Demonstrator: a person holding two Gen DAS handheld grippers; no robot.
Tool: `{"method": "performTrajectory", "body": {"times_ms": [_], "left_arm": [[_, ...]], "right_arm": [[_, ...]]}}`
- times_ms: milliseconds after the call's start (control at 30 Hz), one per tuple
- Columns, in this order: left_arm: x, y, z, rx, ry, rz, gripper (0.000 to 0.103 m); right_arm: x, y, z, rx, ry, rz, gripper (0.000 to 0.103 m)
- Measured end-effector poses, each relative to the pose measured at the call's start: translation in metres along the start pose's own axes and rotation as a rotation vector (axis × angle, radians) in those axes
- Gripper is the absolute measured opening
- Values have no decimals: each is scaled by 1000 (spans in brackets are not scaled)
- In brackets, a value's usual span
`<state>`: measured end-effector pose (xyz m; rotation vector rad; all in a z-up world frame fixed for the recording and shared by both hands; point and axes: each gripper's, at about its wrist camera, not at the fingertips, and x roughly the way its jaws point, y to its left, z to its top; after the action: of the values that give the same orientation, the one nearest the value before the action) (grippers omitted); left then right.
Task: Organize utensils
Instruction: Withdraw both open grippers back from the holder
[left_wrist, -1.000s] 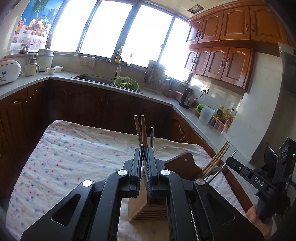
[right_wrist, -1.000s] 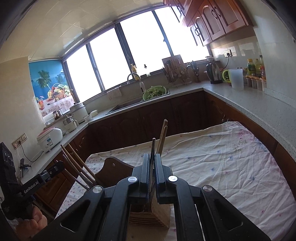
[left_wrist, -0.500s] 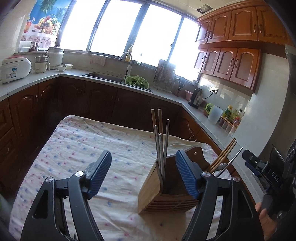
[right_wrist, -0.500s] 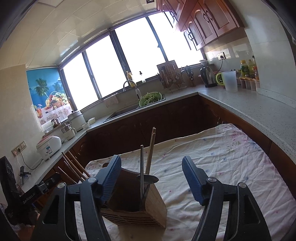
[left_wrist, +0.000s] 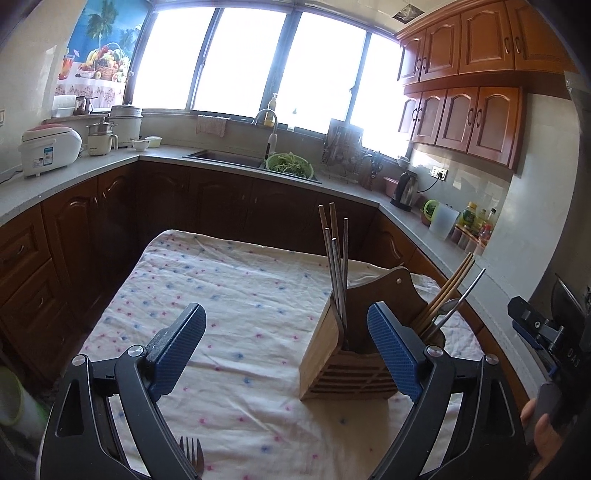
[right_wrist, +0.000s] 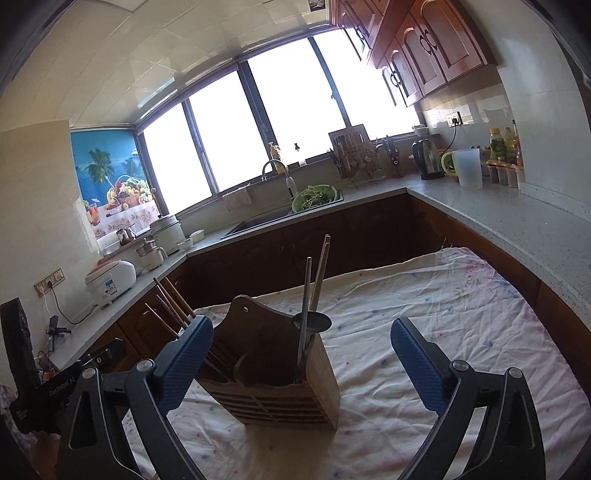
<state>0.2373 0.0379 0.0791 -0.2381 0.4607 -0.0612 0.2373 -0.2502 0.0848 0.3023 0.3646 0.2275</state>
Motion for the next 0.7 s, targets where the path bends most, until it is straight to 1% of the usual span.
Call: {"method": "performTrajectory", "body": {"times_ms": [200, 500, 633, 667, 700], "left_arm": [[-22, -2, -5, 24, -23, 16, 92], [-50, 0, -17, 29, -37, 7, 93], [-69, -2, -22, 34, -80, 22, 93], [-74, -3, -21, 42, -94, 35, 95], [-78, -5, -20, 51, -100, 51, 100]], "right_arm": [[-16, 3, -6, -3, 0, 9, 99], [-45, 9, -14, -17, -15, 25, 99], [-63, 14, -18, -26, -26, 36, 99], [-69, 15, -18, -31, -32, 40, 99], [-74, 17, -16, -38, -40, 43, 99]]}}
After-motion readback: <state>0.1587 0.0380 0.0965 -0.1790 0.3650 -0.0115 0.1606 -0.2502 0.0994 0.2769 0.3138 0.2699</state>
